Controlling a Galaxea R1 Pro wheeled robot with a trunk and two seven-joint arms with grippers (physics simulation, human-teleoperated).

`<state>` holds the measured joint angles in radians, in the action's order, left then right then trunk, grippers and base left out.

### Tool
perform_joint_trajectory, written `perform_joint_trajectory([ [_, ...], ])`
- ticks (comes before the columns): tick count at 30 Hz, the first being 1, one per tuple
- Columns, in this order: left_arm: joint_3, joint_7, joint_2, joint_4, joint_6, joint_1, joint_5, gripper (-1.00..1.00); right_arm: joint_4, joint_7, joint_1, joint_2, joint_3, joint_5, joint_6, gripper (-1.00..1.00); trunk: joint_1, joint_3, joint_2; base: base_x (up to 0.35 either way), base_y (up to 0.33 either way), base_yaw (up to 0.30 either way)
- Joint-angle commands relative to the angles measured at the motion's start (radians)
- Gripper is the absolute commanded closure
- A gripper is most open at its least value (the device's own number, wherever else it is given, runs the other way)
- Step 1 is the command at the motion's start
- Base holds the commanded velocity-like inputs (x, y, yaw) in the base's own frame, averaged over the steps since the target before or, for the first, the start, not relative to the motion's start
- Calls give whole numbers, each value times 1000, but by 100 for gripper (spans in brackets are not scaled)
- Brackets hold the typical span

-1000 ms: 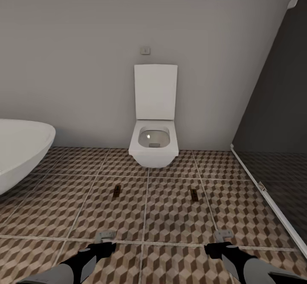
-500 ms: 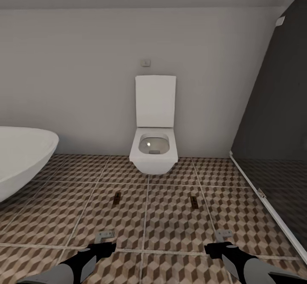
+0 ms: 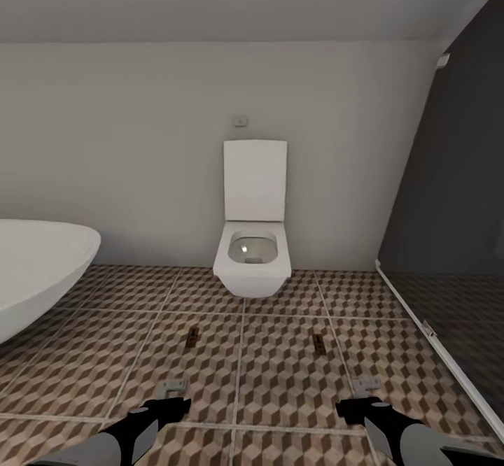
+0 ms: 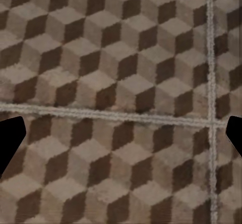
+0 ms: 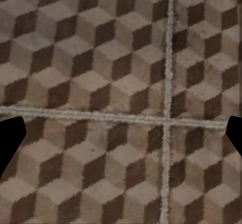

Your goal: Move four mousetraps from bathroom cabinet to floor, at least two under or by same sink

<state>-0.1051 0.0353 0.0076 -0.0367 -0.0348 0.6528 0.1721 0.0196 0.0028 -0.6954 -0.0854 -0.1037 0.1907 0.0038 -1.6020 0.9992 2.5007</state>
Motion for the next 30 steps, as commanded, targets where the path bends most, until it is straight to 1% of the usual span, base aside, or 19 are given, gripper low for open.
perform_joint_trajectory([
  [1, -8, 4, 0, 1, -4, 1, 10, -100, 2, 0, -1, 0, -8, 10, 0, -100, 1, -3, 0, 0, 0, 0],
  [5, -8, 4, 0, 1, -4, 1, 10, -100, 2, 0, -1, 0, -9, 10, 1, -100, 5, -18, -7, 0, 0, 0],
  [30, -8, 4, 2, 1, -4, 1, 11, -100, 2, -2, -1, 1, -9, 9, 1, -100, 101, -96, -182, 0, 0, 0],
])
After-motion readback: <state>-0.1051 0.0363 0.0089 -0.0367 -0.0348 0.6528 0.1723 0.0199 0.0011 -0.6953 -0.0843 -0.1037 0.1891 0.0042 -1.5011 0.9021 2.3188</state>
